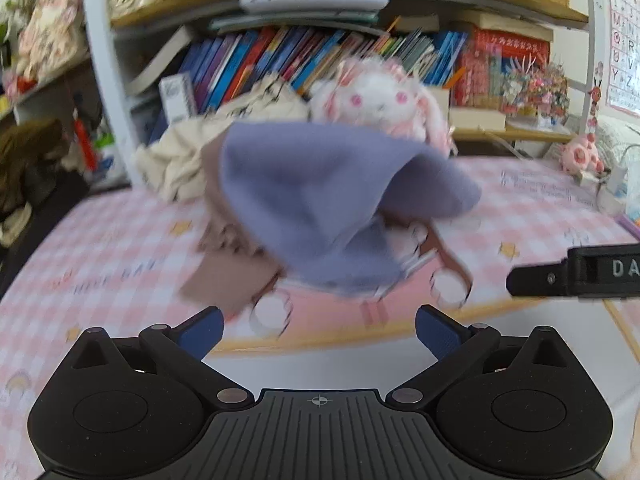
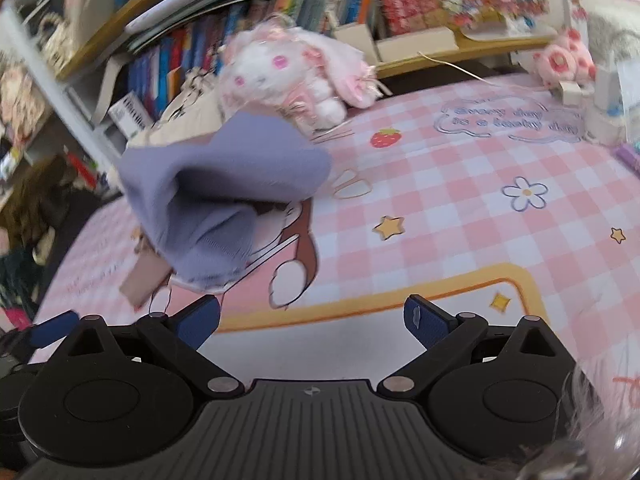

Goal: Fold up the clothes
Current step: 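Grasp the lavender sweater with both grippers and lift it off the mat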

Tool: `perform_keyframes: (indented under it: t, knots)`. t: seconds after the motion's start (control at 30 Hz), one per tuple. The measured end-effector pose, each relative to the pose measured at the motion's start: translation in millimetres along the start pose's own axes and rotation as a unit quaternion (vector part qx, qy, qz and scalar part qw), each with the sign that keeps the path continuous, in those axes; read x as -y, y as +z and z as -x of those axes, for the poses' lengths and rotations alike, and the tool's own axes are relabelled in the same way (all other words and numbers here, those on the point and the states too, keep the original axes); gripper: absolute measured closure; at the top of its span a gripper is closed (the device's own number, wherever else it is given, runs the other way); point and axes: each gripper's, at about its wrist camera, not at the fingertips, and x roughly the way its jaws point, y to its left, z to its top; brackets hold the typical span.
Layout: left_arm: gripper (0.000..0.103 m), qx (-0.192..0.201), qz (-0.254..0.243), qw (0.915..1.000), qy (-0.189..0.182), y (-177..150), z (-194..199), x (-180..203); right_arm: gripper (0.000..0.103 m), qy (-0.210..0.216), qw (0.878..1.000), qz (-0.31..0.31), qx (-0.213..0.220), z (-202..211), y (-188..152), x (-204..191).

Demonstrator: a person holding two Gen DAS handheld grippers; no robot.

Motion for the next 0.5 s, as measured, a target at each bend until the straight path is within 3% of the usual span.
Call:
perform_keyframes:
  t: [0.1,0.3,0.33,0.4,0.43,0.47,0.5]
  knots:
    - [0.0,0.026,-0.029,0.9991,0.015,15,-19,18,0.003,0.005,0.999,-0.031,-0.006,4,11,19]
    - [0.004,0.042,-0.099,0.99,0.091,38,-73,46,0.003,0.032,0.996,-0.076,-0.014,12,25,44]
    - [0.013,0.041,-0.097,0.9885,0.109,40,-79,45,0.003,0.042,0.995,-0.087,-0.018,13,27,47]
    - [0.053,0.033,-0.076,0.9876,0.133,46,-87,36,0.003,0.066,0.991,-0.109,-0.027,11,28,51]
    - [0.082,0.02,-0.051,0.9904,0.127,50,-88,27,0.003,0.08,0.989,-0.121,-0.033,9,29,53]
    - [0.094,0.01,-0.028,0.9929,0.115,53,-86,19,0.003,0.092,0.986,-0.134,-0.037,7,29,53]
    - [0.095,0.005,-0.009,0.9948,0.101,54,-80,11,0.003,0.108,0.982,-0.149,-0.044,3,28,54]
